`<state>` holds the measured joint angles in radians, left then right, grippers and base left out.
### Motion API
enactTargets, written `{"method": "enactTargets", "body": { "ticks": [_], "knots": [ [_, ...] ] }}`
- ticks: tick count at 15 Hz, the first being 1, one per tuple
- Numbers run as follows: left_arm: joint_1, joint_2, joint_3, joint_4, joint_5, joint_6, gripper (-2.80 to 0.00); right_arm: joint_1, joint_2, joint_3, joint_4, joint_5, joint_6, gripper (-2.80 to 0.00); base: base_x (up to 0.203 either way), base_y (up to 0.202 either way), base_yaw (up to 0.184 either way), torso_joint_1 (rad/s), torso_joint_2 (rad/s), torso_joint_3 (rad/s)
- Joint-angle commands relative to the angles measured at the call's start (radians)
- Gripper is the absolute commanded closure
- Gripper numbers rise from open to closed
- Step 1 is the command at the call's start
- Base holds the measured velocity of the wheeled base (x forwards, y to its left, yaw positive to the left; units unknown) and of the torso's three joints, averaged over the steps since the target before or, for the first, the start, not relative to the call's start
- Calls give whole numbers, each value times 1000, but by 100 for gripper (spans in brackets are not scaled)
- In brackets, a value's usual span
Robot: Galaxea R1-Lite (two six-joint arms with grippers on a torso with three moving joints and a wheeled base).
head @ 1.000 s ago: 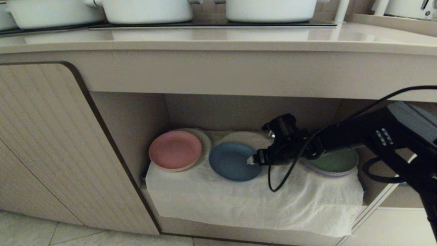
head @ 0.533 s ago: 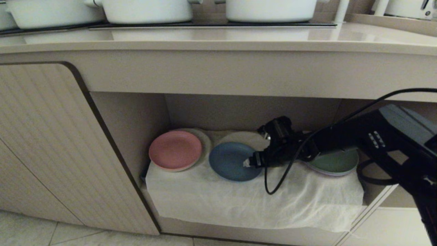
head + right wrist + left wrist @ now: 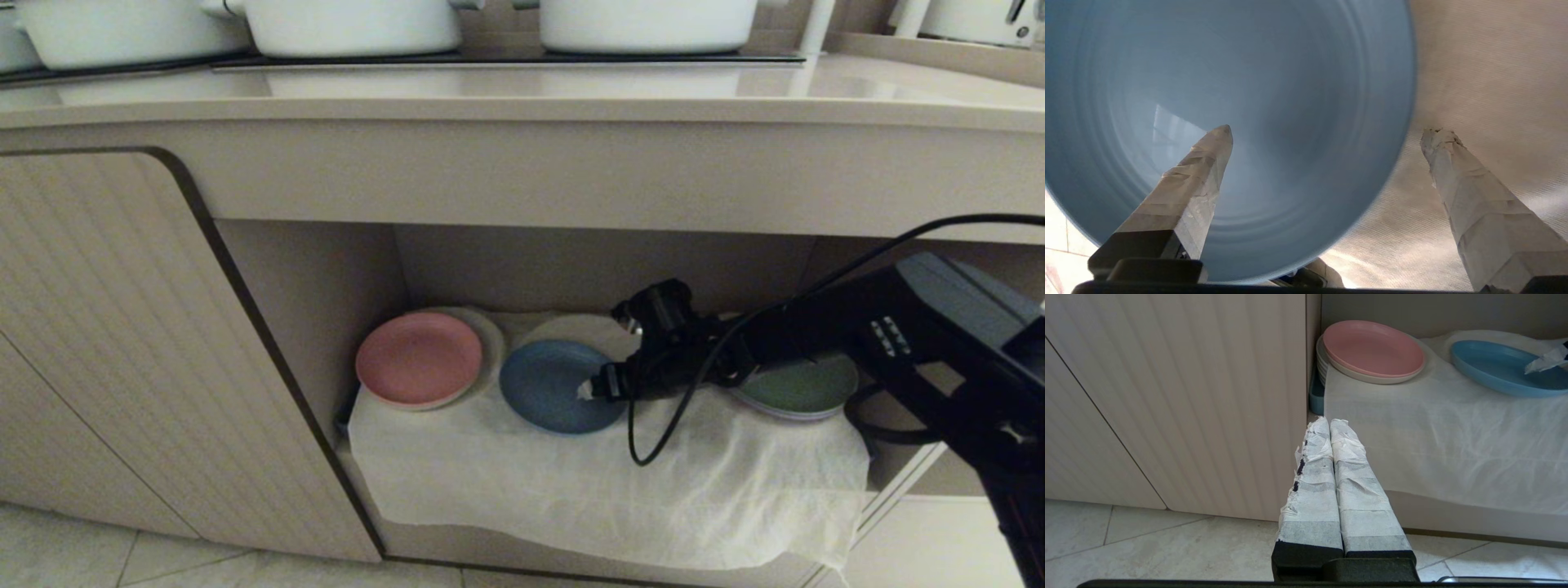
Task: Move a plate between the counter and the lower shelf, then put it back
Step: Pick up the plate in the cupboard
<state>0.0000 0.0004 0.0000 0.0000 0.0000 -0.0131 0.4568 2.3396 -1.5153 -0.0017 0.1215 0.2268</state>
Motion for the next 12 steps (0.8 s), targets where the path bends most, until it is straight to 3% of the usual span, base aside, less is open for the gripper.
{"method": "enactTargets", "body": {
  "ticks": [1, 7, 8, 12],
  "knots": [
    [0, 0, 0, 0, 0, -1, 0, 0, 7, -4, -1, 0, 1, -280, 0, 0, 0, 0, 0, 0],
    [0, 0, 0, 0, 0, -1, 0, -1, 7, 2, -6, 0, 2, -280, 0, 0, 0, 0, 0, 0],
    [0, 0, 0, 0, 0, -1, 0, -1, 7, -4, -6, 1, 2, 0, 0, 0, 0, 0, 0, 0],
    [0, 0, 0, 0, 0, -1, 0, -1, 7, -5, -1, -10, 5, 0, 0, 0, 0, 0, 0, 0]
  ]
}}
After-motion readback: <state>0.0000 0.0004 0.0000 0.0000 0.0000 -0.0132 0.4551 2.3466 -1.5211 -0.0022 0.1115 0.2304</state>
